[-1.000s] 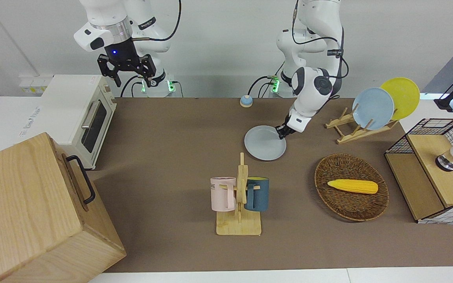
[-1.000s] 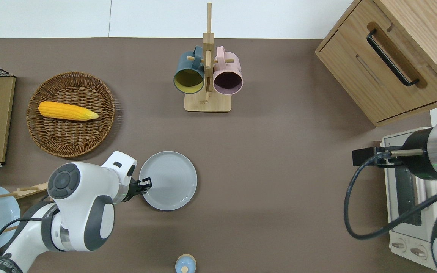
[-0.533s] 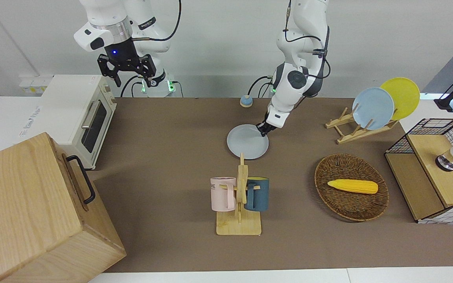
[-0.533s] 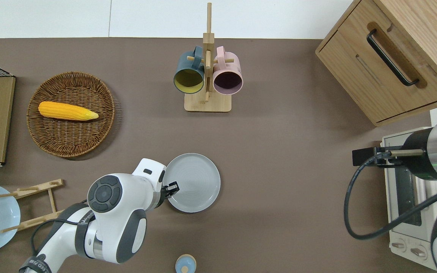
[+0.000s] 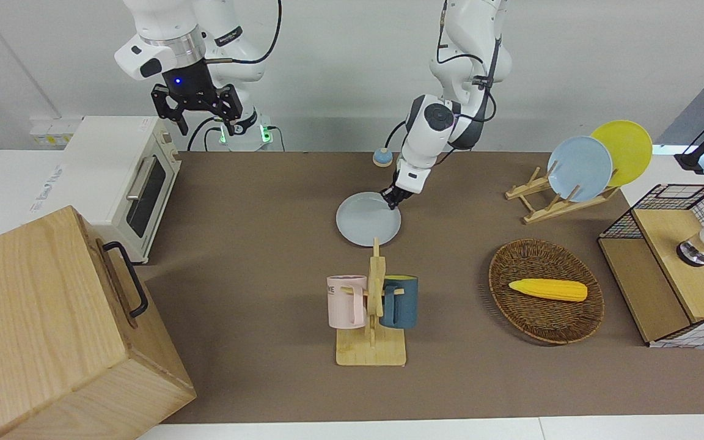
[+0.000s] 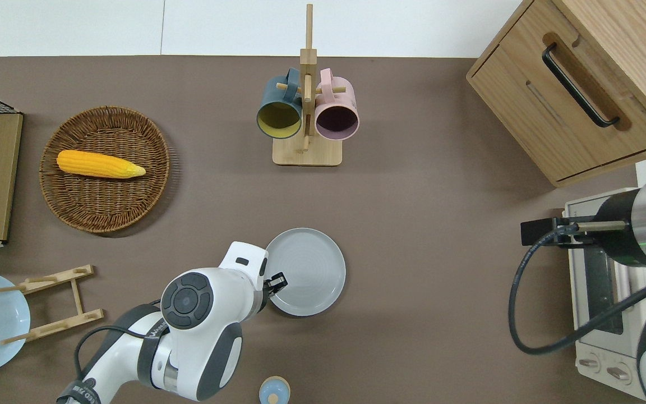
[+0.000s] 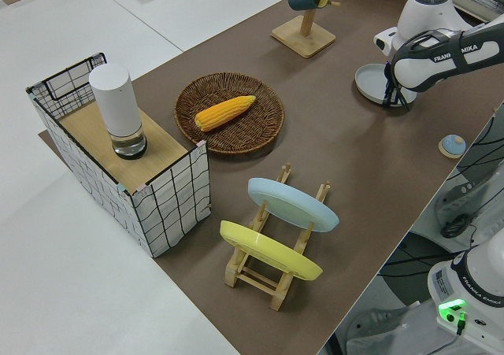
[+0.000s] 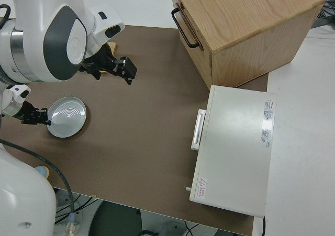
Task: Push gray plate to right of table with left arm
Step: 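Keep pushing the gray plate with the left gripper toward the toaster oven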
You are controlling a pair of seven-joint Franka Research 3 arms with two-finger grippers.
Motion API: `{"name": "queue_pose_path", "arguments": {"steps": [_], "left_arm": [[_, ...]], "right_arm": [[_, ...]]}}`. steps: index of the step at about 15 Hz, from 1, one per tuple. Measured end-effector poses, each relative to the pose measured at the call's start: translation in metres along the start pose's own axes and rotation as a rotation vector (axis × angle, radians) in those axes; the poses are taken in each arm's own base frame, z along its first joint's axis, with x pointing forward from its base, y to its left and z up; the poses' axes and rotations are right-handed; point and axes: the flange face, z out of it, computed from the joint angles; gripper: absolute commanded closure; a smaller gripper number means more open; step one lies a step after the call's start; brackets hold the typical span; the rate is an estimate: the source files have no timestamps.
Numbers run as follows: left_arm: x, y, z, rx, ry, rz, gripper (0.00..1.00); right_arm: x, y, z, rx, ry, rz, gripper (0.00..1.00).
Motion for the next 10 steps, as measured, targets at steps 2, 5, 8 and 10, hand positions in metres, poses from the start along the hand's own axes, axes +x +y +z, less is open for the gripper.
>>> {"name": "queue_pose_path", "arguments": {"steps": [2,5,8,10], "left_arm": [[-0.014,0.012,0.004,-0.011,0.007,-0.009,1.0],[-0.033,0.028,0.009,-0.021,0.007,-0.025,1.0],[-0.034,0.037,0.012,-0.026,0.003,-0.026,1.0],[-0.034,0.044,0.016,-0.038,0.007,-0.031,1.0]], "right_arm": [[0.0,0.0,0.0,0.0,0.0,0.0,0.005],[0.0,0.0,0.0,0.0,0.0,0.0,0.005],[0.0,0.0,0.0,0.0,0.0,0.0,0.005],[0.0,0.0,0.0,0.0,0.0,0.0,0.005]]}}
